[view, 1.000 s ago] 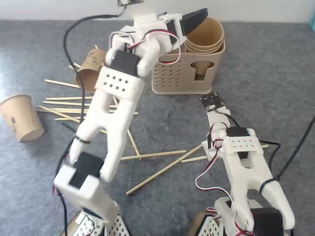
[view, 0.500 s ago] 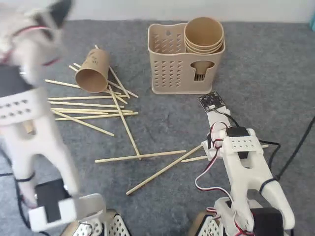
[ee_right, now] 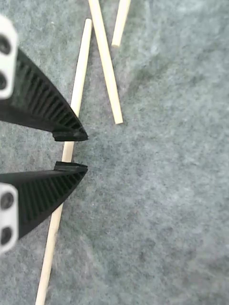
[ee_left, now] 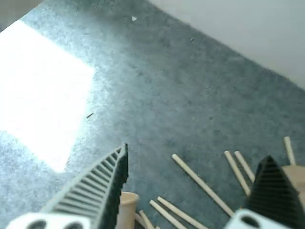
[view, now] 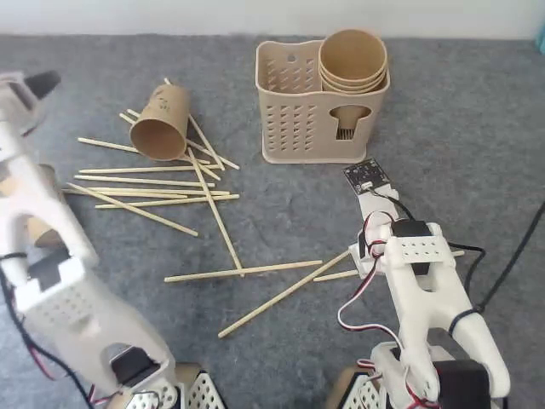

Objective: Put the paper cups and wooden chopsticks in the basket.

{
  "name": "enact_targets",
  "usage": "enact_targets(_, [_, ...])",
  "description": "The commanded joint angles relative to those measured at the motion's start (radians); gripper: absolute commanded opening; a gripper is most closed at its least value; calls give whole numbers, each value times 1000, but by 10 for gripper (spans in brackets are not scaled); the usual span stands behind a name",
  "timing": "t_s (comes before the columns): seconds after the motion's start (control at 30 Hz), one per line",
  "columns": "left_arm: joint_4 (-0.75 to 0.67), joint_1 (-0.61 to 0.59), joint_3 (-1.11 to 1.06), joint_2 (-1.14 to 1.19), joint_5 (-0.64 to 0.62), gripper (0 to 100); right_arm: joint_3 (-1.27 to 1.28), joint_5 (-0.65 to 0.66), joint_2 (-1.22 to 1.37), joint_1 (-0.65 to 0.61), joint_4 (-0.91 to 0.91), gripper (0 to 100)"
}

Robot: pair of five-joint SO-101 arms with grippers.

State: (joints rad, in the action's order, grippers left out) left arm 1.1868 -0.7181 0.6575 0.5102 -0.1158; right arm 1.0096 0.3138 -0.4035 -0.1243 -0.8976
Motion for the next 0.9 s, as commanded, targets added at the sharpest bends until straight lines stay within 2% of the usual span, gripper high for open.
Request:
enact_targets(0.0, [106, -28, 200, 91, 71, 378, -2, 3, -4, 15, 16, 96])
enact_targets(0.2, [368, -35, 475, 302, 250, 275, -2, 3, -4, 13, 16, 96])
enact_targets(0.4, [413, -61, 716, 463, 216, 326, -2, 3, -4, 13, 13, 96])
enact_targets(0.63, [470, -74, 762, 552, 259, 318, -2, 3, -4, 13, 12, 96])
enact_targets(0.7, [489, -75, 762, 563, 265, 273, -2, 3, -4, 13, 12, 96])
enact_targets(0.87, [568, -89, 762, 565, 313, 85, -2, 3, -4, 13, 12, 96])
